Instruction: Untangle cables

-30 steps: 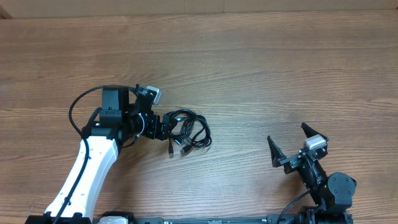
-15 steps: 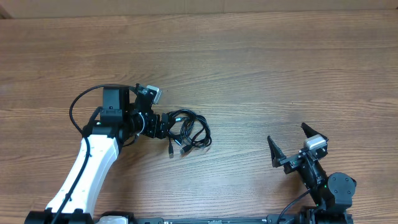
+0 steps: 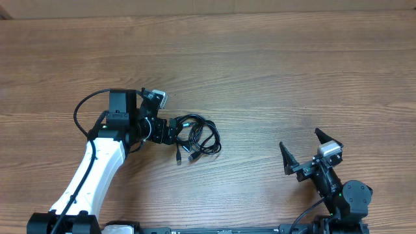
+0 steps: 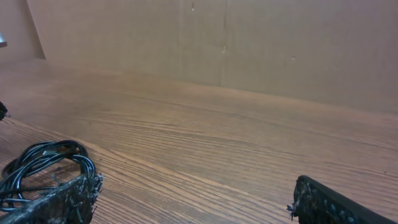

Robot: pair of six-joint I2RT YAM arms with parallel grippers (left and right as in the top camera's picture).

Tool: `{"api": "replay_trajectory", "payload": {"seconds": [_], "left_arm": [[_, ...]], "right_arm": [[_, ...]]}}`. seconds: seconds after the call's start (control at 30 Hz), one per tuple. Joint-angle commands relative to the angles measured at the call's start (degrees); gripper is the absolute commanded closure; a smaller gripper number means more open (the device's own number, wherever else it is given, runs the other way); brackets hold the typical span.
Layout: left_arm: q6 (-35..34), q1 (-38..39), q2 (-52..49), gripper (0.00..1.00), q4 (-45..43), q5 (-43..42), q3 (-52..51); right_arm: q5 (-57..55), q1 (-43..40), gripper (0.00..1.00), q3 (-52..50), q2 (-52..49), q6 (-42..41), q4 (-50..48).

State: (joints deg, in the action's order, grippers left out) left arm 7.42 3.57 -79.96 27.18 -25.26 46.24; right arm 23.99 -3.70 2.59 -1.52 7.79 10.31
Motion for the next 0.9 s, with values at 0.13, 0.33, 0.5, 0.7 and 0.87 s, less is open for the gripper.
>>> {"api": "replay_trajectory", "payload": {"seconds": [0.13,0.33,0.5,0.7,0.87], "left_arm": [[-0.4,0.2,-0.2,0.06,-0.2,0.2,1.5],[-0.4,0.2,-0.2,0.06,-0.2,0.2,1.5],[-0.4,0.2,-0.2,0.02,-0.2,0.3,1.5],[-0.4,0.2,-0.2,0.00,-0.2,0.2,1.5],[-0.4,0.2,-0.2,0.00,-0.2,0.2,1.5]], "right_arm": [[-0.4,-0.2,0.00,1.1,0.1,0.4,1.0],[-0.4,-0.2,0.00,1.1,0.1,0.4,1.0],[-0.4,-0.2,0.00,1.1,0.1,0.4,1.0],[-0.4,-0.2,0.00,1.1,0.1,0.4,1.0],[-0.4,-0.2,0.00,1.1,0.1,0.4,1.0]]}}
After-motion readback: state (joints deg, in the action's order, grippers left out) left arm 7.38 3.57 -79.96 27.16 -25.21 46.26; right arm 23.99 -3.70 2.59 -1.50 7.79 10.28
